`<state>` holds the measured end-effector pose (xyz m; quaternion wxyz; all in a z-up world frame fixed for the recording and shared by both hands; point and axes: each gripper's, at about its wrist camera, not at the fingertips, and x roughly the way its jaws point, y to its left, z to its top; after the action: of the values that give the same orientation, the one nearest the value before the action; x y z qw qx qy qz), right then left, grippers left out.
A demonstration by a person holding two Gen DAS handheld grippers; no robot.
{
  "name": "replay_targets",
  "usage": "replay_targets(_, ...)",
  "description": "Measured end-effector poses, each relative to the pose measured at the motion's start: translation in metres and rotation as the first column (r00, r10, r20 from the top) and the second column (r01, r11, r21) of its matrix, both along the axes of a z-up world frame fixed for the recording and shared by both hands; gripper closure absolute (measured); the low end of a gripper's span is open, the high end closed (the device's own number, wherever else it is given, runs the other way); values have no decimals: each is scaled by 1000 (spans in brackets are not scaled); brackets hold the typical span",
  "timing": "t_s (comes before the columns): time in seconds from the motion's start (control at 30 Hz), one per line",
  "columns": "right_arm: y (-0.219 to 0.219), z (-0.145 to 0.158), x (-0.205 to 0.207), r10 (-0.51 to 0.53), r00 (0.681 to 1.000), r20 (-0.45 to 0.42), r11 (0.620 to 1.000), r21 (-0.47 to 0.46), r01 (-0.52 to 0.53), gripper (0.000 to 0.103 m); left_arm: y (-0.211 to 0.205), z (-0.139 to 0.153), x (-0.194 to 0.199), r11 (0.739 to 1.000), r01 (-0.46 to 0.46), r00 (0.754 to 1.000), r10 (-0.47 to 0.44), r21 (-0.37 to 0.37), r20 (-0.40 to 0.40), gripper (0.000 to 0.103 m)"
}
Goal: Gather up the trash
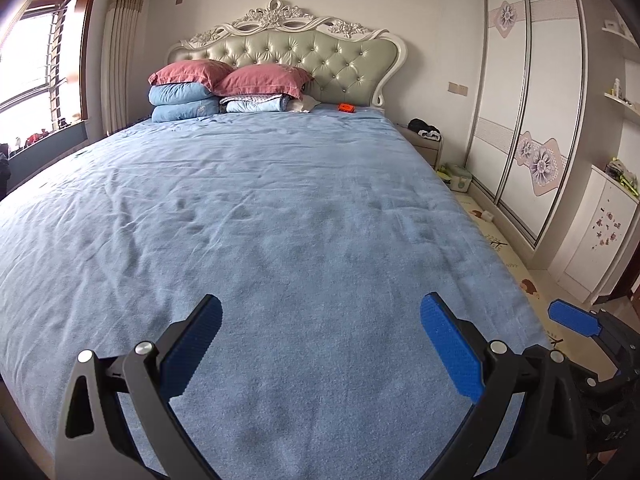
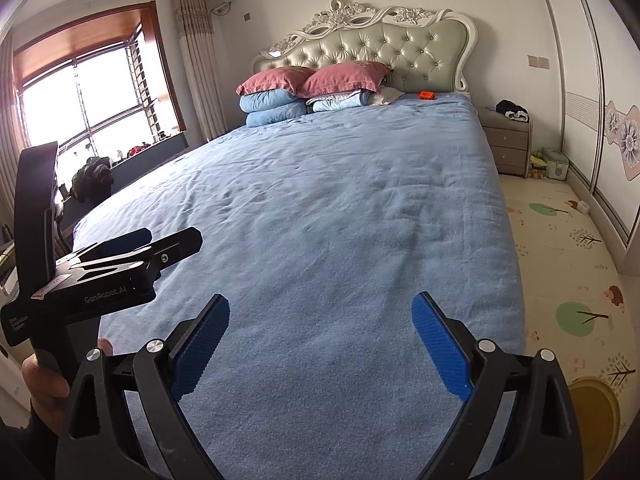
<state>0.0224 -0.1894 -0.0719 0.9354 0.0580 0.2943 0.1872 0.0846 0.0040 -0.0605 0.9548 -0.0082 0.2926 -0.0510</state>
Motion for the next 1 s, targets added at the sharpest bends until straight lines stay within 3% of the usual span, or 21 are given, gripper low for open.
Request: replay_targets(1.0, 4, 9, -2, 4, 1000, 7, 1000, -6, -4, 14, -7, 23, -16, 999, -1, 997, -3, 51, 73, 4)
